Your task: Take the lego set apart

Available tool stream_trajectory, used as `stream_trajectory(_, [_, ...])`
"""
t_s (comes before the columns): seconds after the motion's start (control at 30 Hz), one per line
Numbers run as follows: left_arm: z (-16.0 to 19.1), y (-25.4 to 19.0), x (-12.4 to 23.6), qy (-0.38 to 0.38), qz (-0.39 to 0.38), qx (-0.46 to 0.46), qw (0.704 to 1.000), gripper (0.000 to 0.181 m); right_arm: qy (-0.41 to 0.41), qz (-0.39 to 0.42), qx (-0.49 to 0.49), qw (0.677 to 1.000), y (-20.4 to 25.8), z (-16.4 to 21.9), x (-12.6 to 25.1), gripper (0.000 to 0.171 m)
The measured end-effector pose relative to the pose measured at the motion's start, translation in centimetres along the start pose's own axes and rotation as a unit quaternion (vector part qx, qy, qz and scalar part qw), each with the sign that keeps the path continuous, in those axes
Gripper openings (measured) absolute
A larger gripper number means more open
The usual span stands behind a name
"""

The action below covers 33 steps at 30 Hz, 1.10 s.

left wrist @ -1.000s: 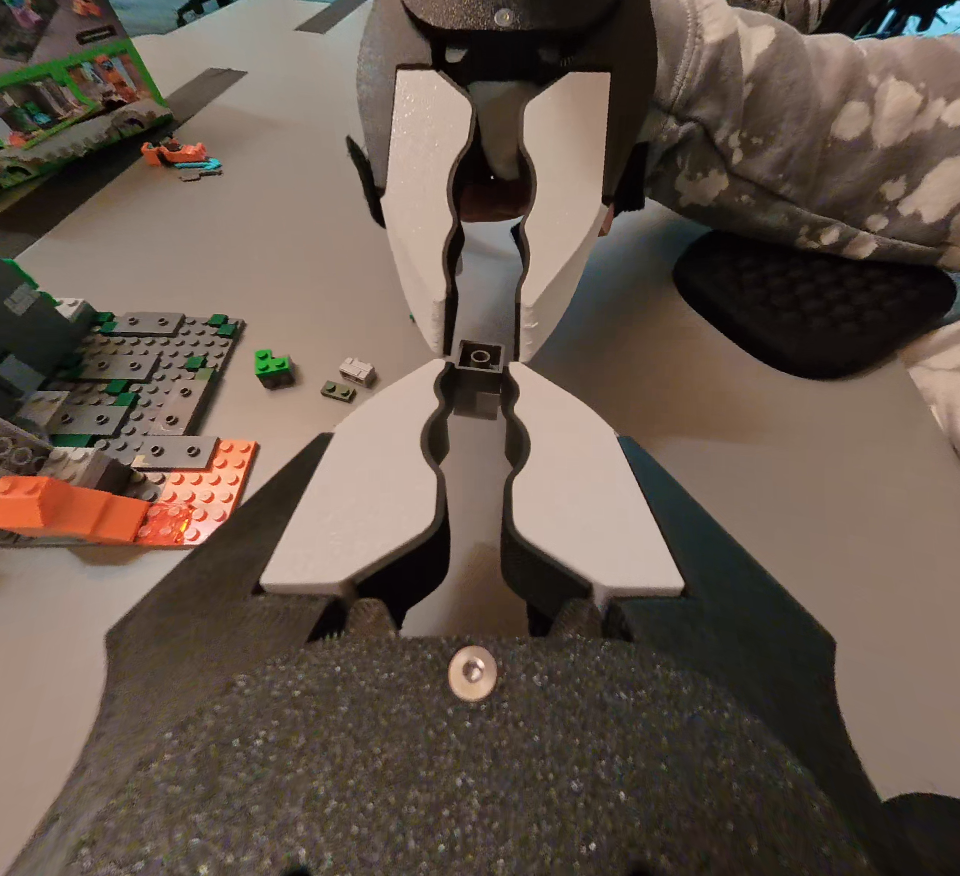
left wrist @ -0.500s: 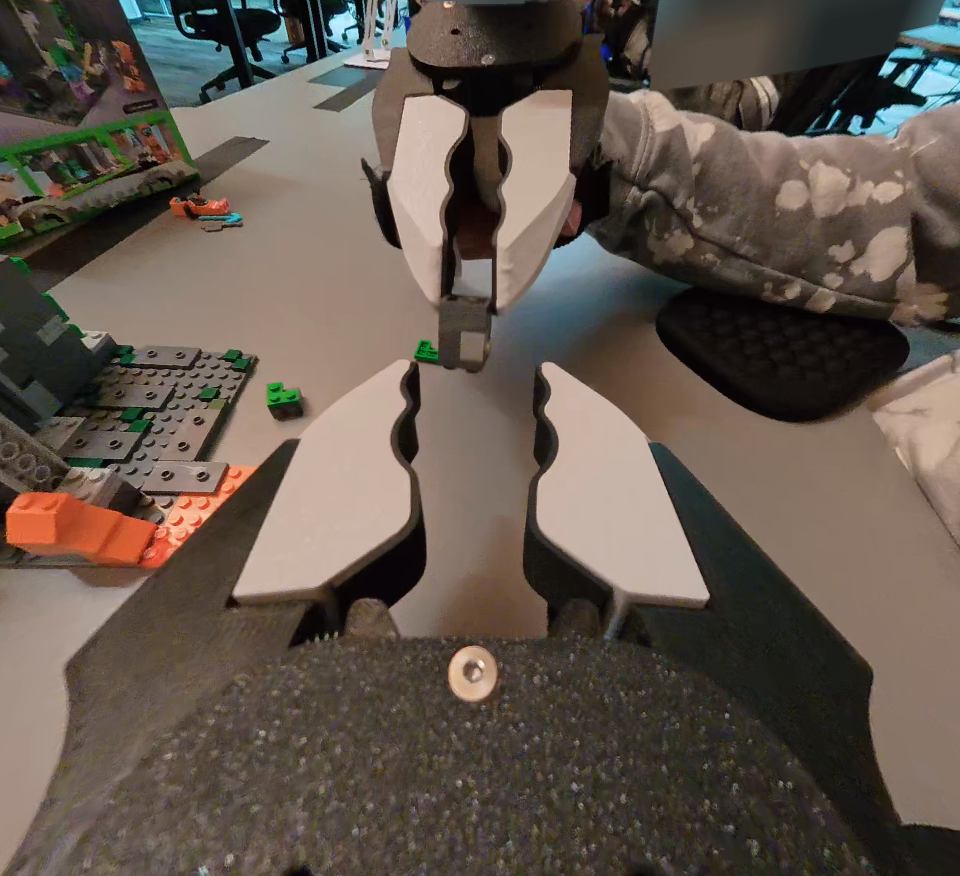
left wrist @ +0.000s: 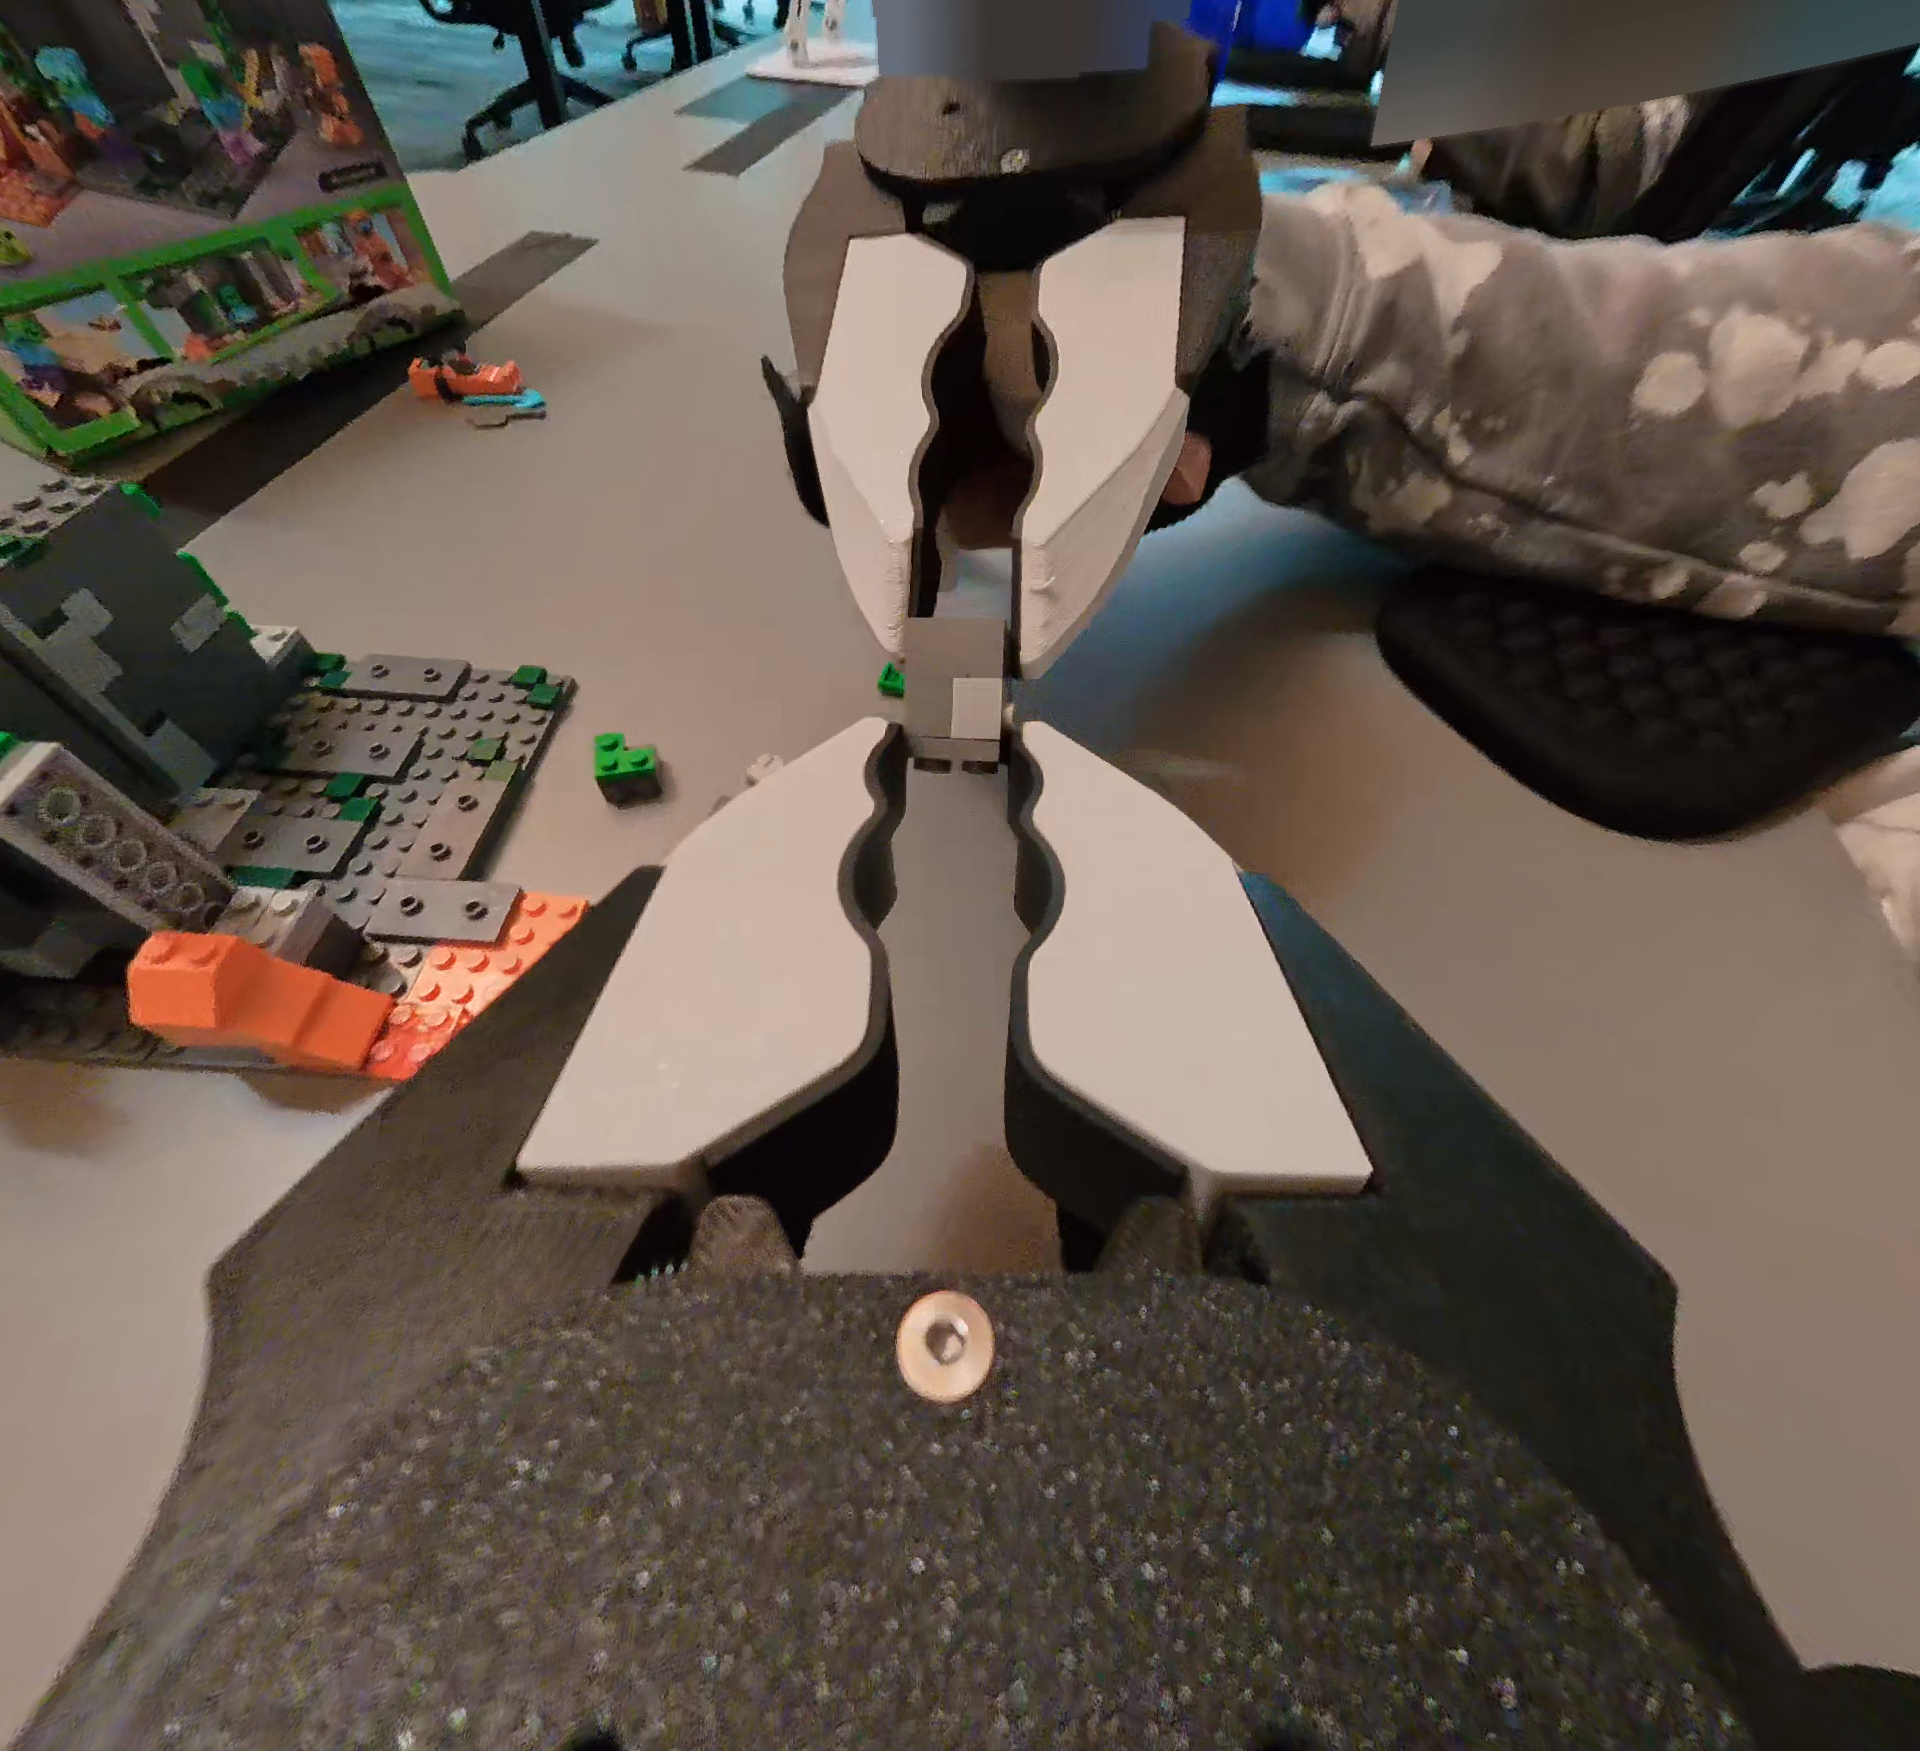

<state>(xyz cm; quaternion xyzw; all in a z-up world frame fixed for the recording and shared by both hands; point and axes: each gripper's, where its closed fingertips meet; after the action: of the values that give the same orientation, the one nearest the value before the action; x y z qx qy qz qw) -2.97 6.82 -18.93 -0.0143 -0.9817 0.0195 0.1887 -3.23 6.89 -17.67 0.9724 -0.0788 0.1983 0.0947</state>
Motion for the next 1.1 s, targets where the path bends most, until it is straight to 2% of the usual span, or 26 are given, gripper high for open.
stream_trajectory(0.17, [1.0,0.2,-0.3,0.039,-0.019,-0.026,0.999,0.018,0.034,0.021,0.024,0.999,0.0,0.4,-0.8,0.023])
stream_trajectory(0.23, [1.3,0.1,-0.4,0.046,-0.015,-0.028,0.998,0.018,0.045,0.029,0.033,0.998,-0.1,0.7,-1.0,0.017])
stream_trajectory(0.4, [0.9,-0.2,-0.4,0.025,-0.006,-0.029,0.999,0.019,0.031,0.017,0.034,0.999,0.1,0.5,-0.7,0.016])
stream_trajectory(0.47, [0.7,-0.6,-0.4,0.015,0.009,-0.025,1.0,0.034,0.028,0.011,0.033,0.999,0.3,0.5,-0.7,0.016])
stream_trajectory(0.6, [0.7,-1.0,-0.4,0.011,0.02,-0.024,0.999,0.019,0.04,0.002,0.037,0.999,0.7,0.7,-1.0,0.016])
stream_trajectory(0.73, [0.4,-0.9,-0.4,0.015,0.021,-0.016,1.0,0.019,0.033,0.001,0.035,0.999,0.7,0.4,-0.9,0.016])
stream_trajectory(1.1, [0.9,3.2,-0.5,0.052,-0.093,0.071,0.992,0.019,0.073,0.147,0.052,0.985,-3.1,0.1,-0.6,0.016])
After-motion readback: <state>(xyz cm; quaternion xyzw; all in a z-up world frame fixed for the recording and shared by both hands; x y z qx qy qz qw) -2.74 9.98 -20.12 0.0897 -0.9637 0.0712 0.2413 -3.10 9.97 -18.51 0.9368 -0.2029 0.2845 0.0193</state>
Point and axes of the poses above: each gripper's, where its closed fingertips meet, x back along the fingers, z out of its underside, y = z × x across the jaws, and after that the axes turned 4 degrees about y, right-handed
